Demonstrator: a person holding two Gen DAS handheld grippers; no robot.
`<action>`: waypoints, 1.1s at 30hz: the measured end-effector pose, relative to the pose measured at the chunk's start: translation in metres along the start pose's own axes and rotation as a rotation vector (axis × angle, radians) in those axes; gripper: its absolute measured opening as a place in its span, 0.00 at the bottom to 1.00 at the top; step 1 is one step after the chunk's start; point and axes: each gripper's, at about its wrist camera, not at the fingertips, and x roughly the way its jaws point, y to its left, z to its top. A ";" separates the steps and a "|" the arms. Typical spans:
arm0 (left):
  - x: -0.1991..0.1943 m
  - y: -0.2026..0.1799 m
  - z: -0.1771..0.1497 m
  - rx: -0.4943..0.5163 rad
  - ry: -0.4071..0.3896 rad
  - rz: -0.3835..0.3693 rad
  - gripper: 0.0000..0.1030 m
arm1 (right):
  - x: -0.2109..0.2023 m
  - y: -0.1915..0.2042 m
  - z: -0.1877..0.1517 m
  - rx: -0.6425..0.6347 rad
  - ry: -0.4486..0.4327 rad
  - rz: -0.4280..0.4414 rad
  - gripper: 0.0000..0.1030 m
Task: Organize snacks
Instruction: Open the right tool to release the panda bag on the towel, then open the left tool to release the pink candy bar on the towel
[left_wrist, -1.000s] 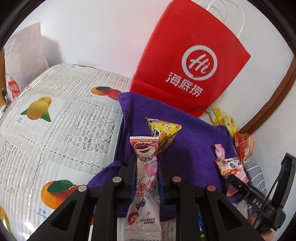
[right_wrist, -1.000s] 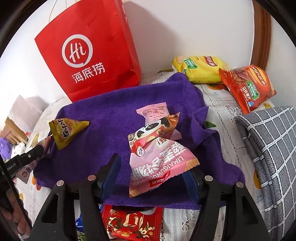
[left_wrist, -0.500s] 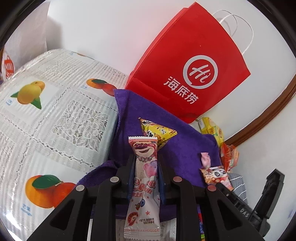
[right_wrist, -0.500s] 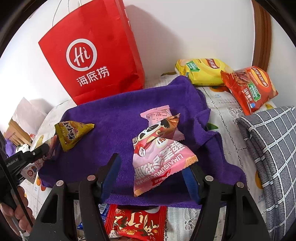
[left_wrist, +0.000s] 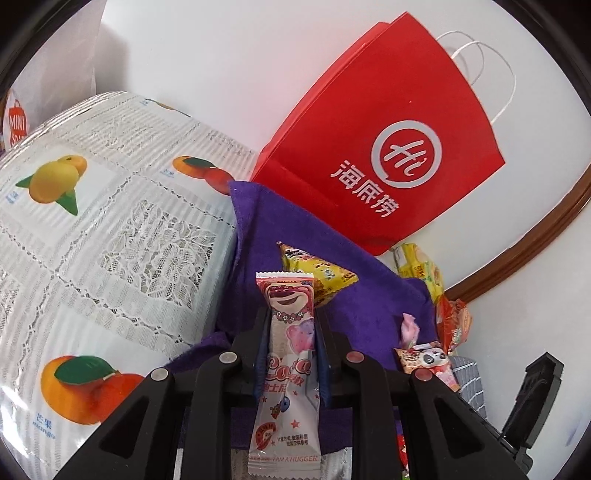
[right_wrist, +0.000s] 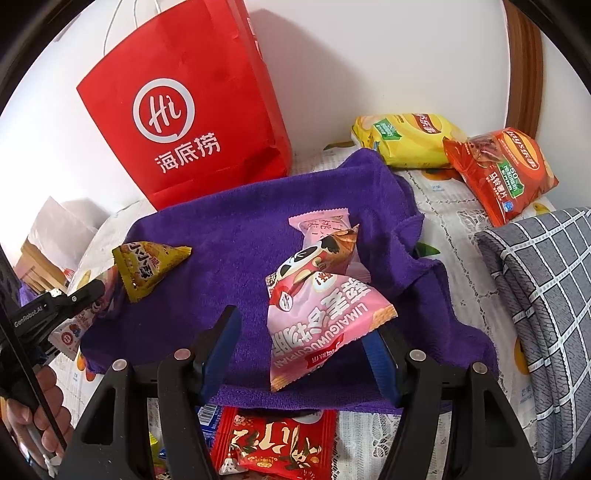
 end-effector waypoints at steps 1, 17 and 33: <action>0.001 -0.001 0.001 0.004 0.002 0.009 0.19 | 0.000 0.000 0.000 -0.002 0.001 0.000 0.64; 0.021 -0.019 0.019 0.010 0.068 0.101 0.37 | -0.031 0.009 -0.010 -0.071 -0.047 0.096 0.64; -0.039 -0.044 -0.001 0.175 0.037 0.166 0.61 | -0.039 0.010 -0.055 -0.064 0.110 0.018 0.69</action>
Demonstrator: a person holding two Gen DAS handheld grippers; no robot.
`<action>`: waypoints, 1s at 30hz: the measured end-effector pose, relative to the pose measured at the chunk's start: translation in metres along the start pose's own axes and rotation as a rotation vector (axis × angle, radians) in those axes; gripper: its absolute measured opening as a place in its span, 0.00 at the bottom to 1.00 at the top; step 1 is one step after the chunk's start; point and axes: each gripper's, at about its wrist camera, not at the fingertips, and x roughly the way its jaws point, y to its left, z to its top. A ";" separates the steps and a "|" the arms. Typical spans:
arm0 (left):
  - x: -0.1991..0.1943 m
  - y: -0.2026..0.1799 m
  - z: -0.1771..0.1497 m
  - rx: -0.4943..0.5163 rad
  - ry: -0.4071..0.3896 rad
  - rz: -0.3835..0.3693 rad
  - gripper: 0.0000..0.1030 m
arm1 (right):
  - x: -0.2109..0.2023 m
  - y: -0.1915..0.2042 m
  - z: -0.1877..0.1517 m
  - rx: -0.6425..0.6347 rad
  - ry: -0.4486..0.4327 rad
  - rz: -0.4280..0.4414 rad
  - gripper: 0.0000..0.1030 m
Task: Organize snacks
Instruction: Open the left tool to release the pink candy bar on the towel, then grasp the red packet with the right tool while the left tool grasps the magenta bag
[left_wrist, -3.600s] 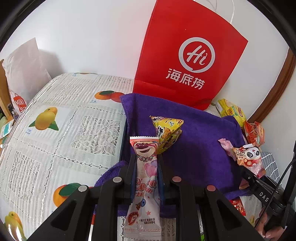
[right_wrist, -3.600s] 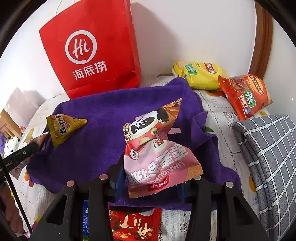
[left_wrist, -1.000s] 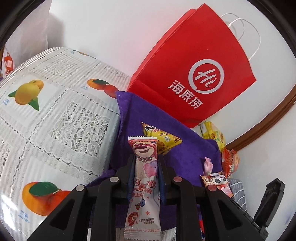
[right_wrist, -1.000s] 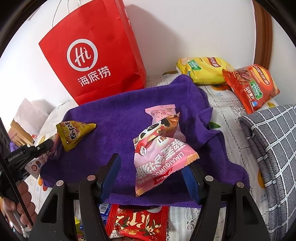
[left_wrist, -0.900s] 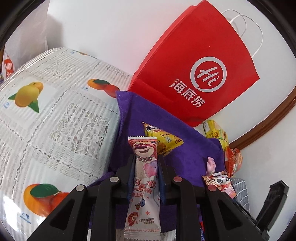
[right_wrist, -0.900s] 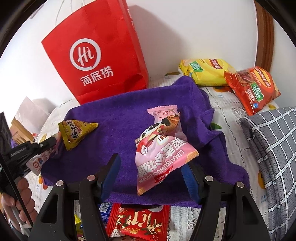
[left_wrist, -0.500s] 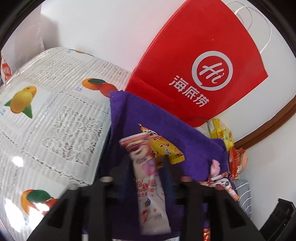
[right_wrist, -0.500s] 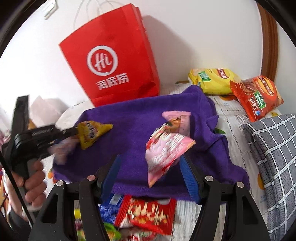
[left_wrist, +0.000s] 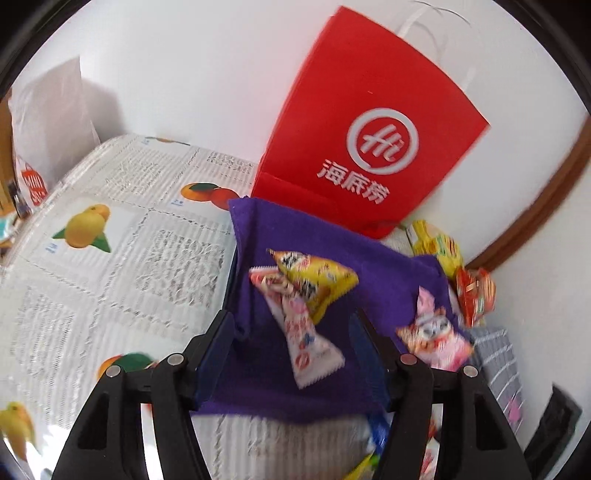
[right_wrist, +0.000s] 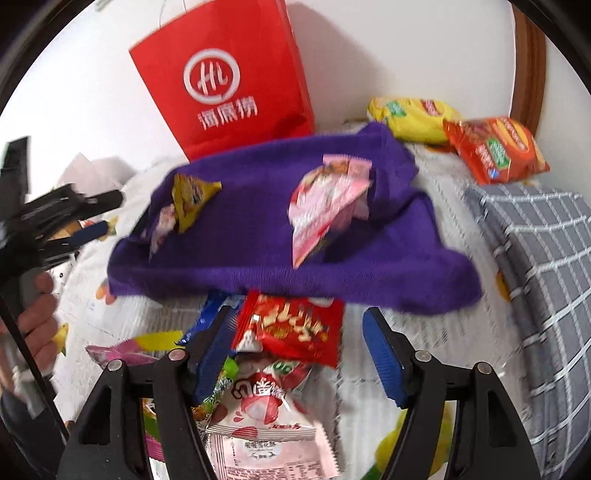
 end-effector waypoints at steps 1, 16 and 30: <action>-0.004 -0.002 -0.003 0.021 0.004 0.008 0.61 | 0.004 0.000 -0.001 0.011 0.011 -0.004 0.69; -0.050 0.004 -0.048 0.165 0.037 0.069 0.61 | 0.030 0.013 -0.002 0.078 0.052 -0.009 0.59; -0.074 0.004 -0.079 0.232 0.037 0.040 0.61 | -0.020 0.015 -0.019 0.064 -0.060 -0.070 0.52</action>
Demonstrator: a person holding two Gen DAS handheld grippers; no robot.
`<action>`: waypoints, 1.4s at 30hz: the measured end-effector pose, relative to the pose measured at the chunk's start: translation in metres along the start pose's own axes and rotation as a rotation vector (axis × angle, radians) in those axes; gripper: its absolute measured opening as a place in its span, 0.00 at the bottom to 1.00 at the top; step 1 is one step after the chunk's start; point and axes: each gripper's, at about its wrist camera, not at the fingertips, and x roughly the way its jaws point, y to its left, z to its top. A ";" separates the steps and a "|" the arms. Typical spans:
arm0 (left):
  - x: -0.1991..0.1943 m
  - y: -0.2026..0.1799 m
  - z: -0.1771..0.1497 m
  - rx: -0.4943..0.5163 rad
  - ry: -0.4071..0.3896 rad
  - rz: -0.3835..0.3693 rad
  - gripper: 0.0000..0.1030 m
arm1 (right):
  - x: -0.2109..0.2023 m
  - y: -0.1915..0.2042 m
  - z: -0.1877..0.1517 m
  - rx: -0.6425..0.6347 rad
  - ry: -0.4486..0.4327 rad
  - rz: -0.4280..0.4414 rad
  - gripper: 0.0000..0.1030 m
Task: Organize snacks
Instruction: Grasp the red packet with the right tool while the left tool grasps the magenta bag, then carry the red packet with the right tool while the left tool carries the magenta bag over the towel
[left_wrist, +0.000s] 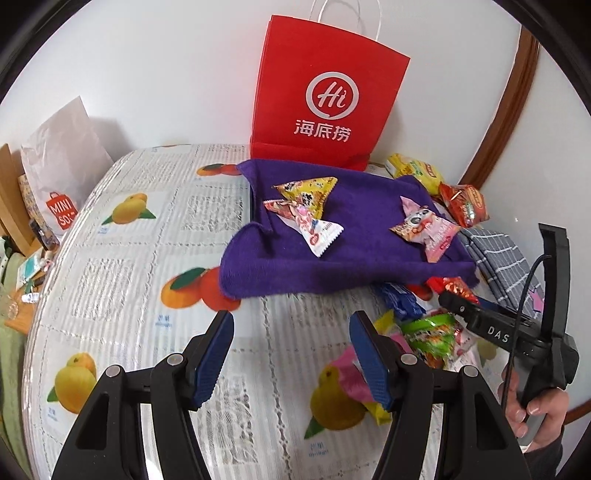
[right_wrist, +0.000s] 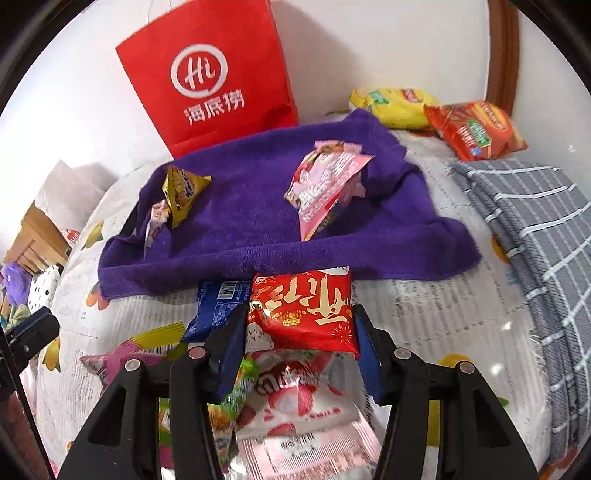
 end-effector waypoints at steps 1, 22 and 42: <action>-0.001 0.000 -0.002 -0.003 0.001 -0.011 0.61 | -0.006 -0.002 -0.001 0.002 -0.009 0.000 0.52; 0.059 -0.049 -0.036 -0.114 0.219 -0.179 0.64 | -0.058 -0.046 -0.040 0.042 -0.076 0.018 0.52; 0.018 -0.025 -0.001 -0.102 0.110 -0.109 0.48 | -0.095 -0.013 0.004 -0.052 -0.158 0.052 0.52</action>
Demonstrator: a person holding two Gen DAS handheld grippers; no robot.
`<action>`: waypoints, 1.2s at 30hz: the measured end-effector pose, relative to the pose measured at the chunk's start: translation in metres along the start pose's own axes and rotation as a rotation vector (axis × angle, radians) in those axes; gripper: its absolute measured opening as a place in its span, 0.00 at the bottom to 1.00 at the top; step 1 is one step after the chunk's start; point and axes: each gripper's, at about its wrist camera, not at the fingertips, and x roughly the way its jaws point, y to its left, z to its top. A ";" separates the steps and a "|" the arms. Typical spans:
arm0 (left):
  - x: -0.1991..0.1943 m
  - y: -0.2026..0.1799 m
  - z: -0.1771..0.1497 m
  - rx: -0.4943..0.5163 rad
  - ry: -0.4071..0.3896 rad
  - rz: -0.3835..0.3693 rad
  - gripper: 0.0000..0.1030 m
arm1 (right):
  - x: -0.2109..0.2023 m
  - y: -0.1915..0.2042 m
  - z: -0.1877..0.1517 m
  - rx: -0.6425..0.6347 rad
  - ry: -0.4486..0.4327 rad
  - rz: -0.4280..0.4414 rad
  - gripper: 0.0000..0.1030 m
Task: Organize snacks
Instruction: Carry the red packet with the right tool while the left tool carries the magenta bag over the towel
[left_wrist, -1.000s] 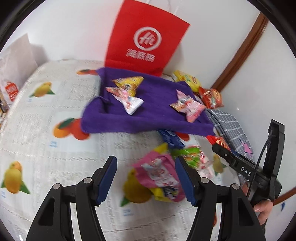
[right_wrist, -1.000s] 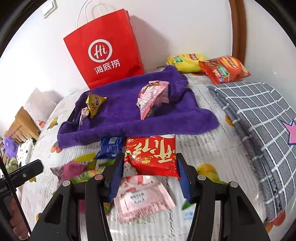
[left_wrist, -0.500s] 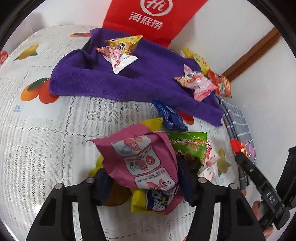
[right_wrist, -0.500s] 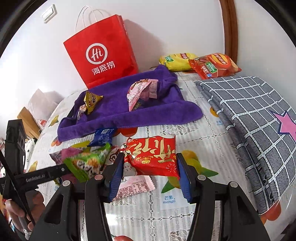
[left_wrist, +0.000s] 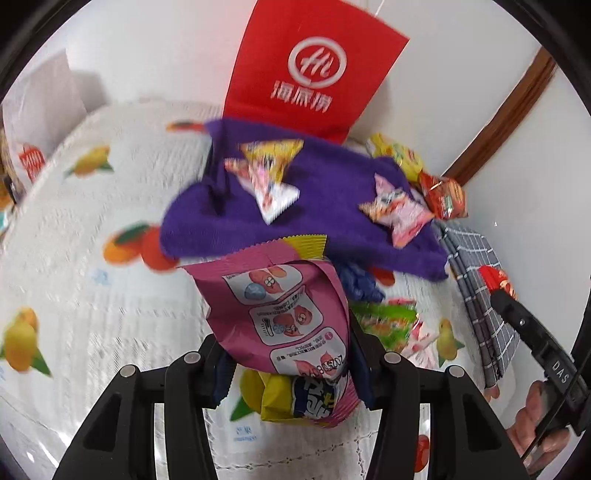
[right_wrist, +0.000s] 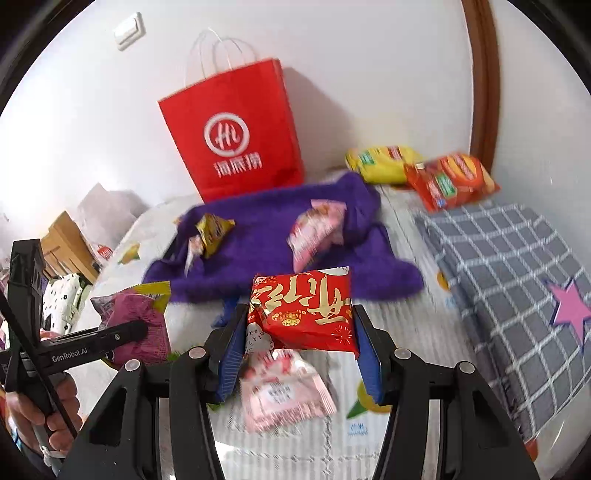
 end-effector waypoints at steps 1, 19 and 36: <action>-0.004 -0.001 0.005 0.006 -0.009 0.001 0.48 | -0.001 0.001 0.005 -0.001 -0.005 -0.001 0.52; -0.013 -0.036 0.105 0.107 -0.132 0.023 0.48 | 0.024 0.004 0.095 -0.025 -0.027 -0.030 0.52; 0.037 -0.025 0.157 0.063 -0.139 0.079 0.48 | 0.088 0.025 0.148 -0.083 0.004 0.043 0.52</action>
